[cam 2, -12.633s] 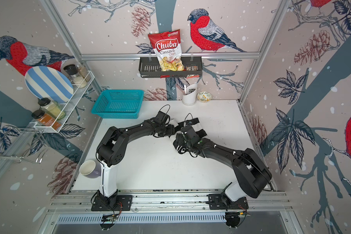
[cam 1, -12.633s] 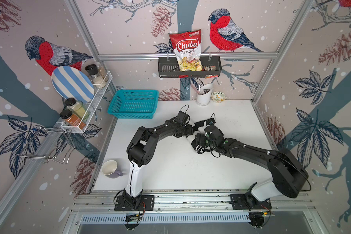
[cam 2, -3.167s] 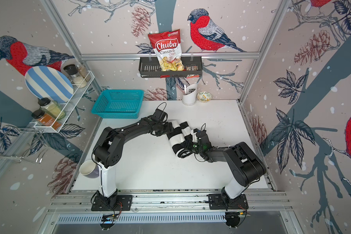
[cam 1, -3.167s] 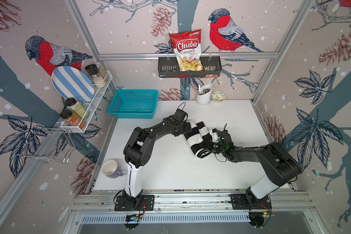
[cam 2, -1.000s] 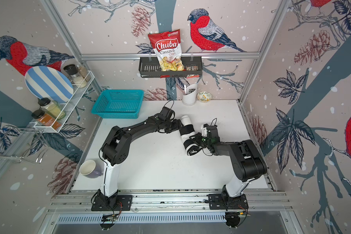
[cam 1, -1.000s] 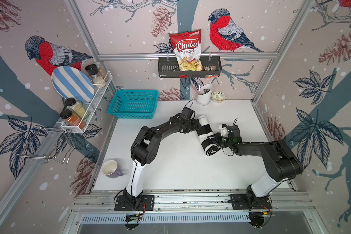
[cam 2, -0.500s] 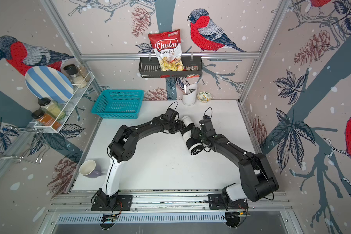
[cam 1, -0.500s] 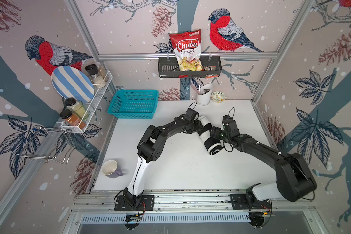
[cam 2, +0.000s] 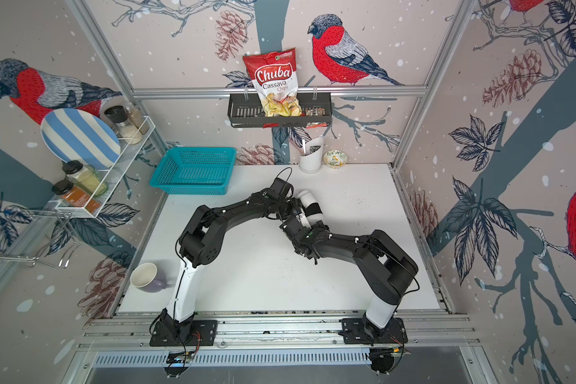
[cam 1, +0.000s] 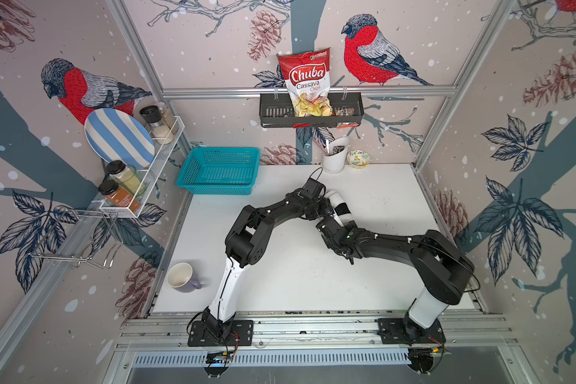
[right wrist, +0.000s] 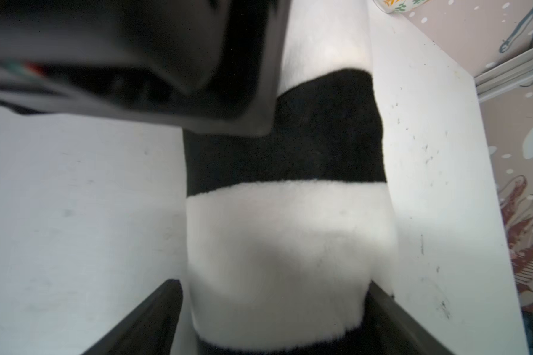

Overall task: Roll up the pillowcase
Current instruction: Roll the pillowcase at the center of the board.

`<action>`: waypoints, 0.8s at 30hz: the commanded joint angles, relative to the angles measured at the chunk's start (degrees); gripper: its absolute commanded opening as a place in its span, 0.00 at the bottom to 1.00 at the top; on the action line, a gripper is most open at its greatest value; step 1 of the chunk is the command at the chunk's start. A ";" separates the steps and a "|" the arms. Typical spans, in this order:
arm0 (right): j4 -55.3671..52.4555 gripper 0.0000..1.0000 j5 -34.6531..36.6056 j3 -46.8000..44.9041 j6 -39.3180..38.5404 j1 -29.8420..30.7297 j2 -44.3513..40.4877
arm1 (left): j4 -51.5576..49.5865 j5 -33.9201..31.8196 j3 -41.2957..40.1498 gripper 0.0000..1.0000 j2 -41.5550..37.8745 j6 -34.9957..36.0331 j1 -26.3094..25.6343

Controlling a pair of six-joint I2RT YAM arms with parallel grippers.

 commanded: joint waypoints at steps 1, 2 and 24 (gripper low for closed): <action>-2.48 0.50 0.76 0.87 0.11 -0.53 3.38 | -1.37 -1.06 -1.16 0.70 -1.64 1.05 0.19; -2.85 0.34 -0.05 0.99 0.65 -0.88 4.27 | -1.31 -1.41 -1.74 0.72 -2.53 1.25 0.53; 10.31 0.03 -52.20 -6.80 13.73 -15.64 -9.98 | 14.06 3.36 -30.93 0.89 -27.75 1.01 11.76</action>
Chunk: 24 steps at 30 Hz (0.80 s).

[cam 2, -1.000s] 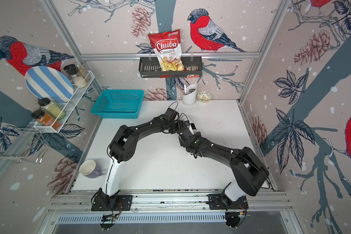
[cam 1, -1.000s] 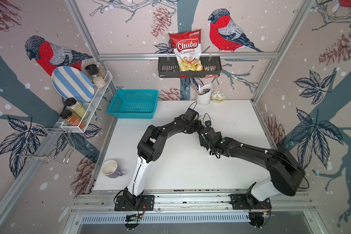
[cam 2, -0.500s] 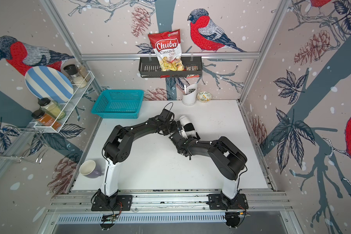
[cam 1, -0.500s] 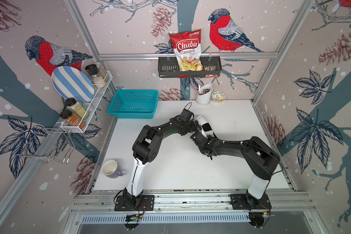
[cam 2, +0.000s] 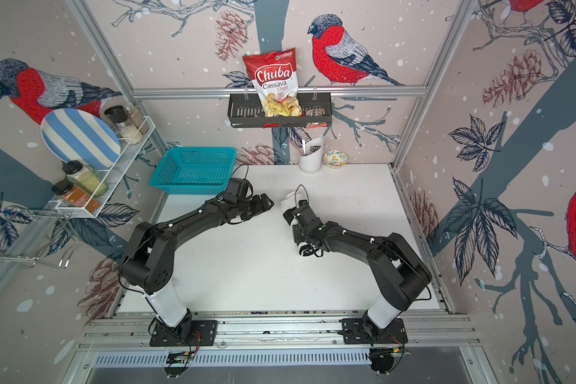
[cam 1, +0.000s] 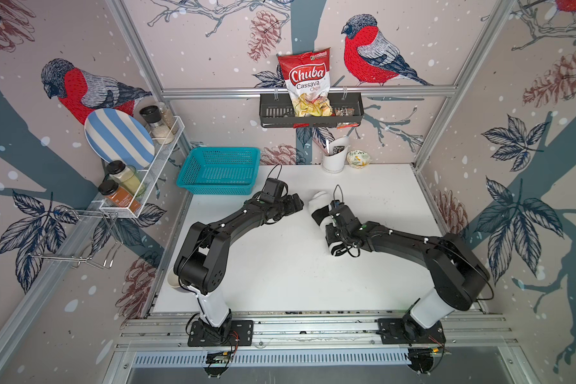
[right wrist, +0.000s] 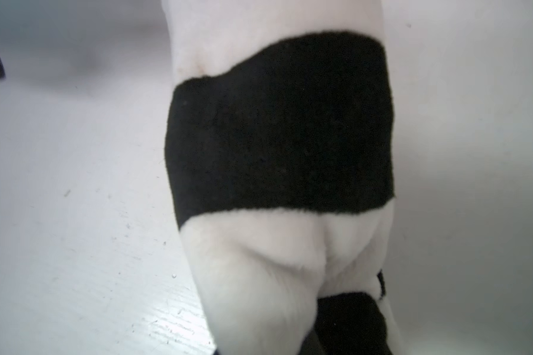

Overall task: Roll up the pillowcase
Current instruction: Roll the pillowcase at the center of the board, then pick up the pillowcase at the center of the board.

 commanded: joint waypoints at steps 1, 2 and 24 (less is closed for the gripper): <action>4.62 0.03 -17.88 -3.83 3.91 -6.68 -1.40 | 7.85 4.73 -2.67 0.89 -0.36 -2.20 0.16; 5.75 0.04 -21.36 -4.77 4.14 -9.23 -1.21 | 10.80 6.51 -4.11 0.89 -0.34 -3.33 0.08; 10.80 0.09 -36.65 -8.19 3.00 -25.76 5.91 | 37.78 17.91 1.41 0.98 21.44 -17.78 -12.98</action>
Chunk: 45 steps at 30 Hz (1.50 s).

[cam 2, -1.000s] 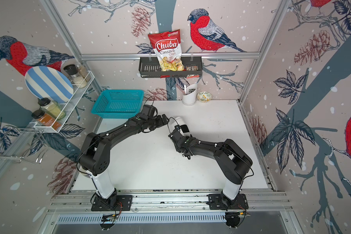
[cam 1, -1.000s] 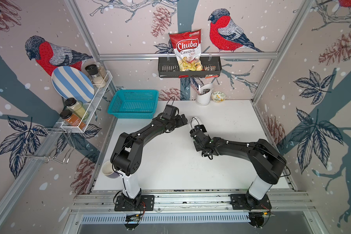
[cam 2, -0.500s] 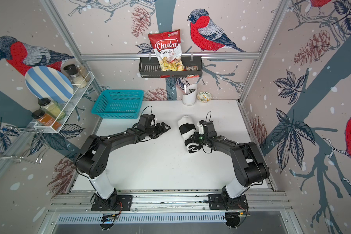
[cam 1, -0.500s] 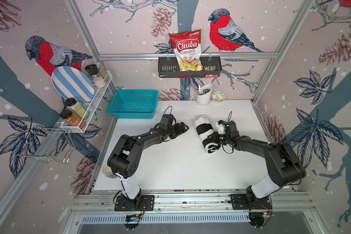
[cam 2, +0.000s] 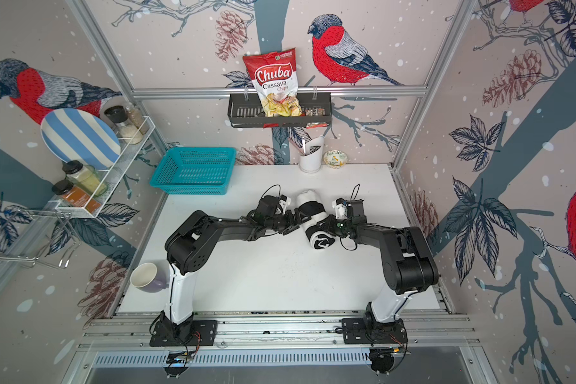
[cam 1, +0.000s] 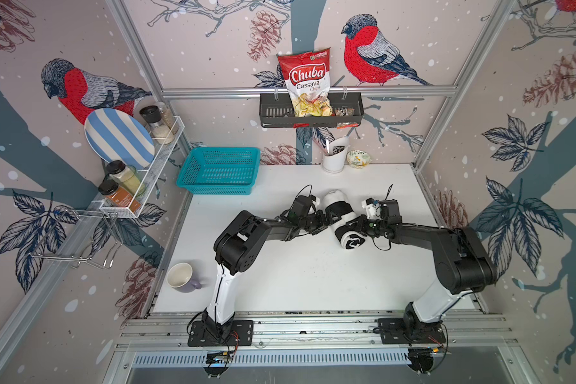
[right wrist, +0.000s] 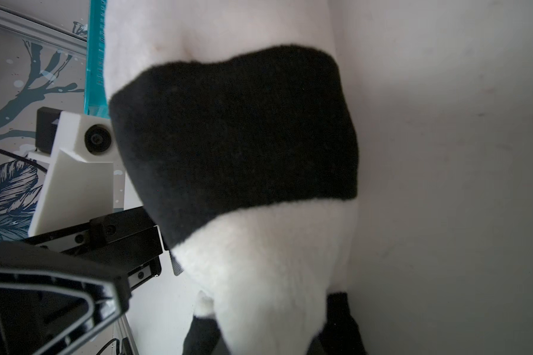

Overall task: Roll up the pillowcase
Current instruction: Pick up the pillowcase at the center of the board.

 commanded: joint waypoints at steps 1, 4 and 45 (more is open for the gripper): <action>-5.47 0.09 3.26 -0.16 -1.91 0.91 0.47 | 3.01 0.09 1.20 0.97 1.61 -1.78 -0.94; -5.96 0.10 4.37 0.21 -2.18 2.05 0.47 | 1.79 -0.39 3.31 0.98 3.35 -2.16 -1.93; -15.44 1.00 29.26 -0.04 -2.78 6.87 -36.23 | 13.96 -4.78 -9.47 0.42 -16.02 -4.92 10.29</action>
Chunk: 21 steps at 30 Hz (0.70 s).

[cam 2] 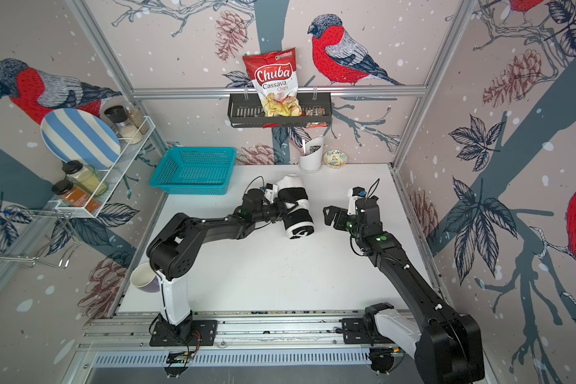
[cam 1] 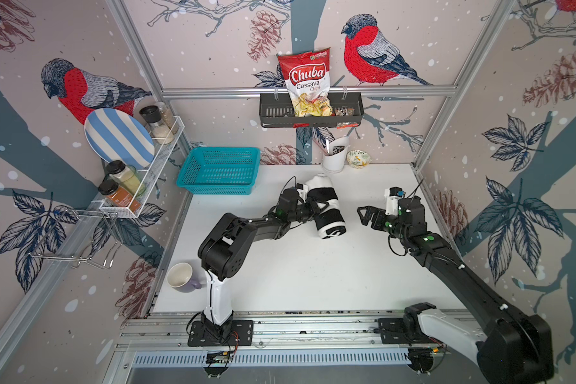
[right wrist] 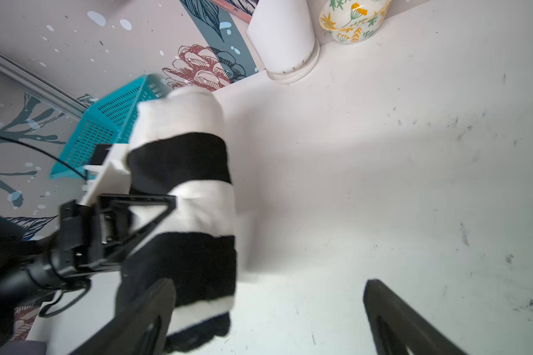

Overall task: Roll up the pillowcase
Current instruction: Pick up the pillowcase at the center of the board, then place the pillowcase in the bin.

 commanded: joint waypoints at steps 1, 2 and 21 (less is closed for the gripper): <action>4.10 1.00 2.32 0.70 0.91 1.76 0.33 | 3.59 -2.96 -2.36 0.42 -5.69 1.36 4.73; 4.83 1.00 2.90 1.16 0.95 2.43 0.77 | 2.99 -3.43 -2.63 0.42 -7.39 1.61 6.67; 4.60 1.00 5.65 8.13 0.38 4.90 5.08 | 4.90 -18.93 7.33 0.42 -2.70 -0.85 33.88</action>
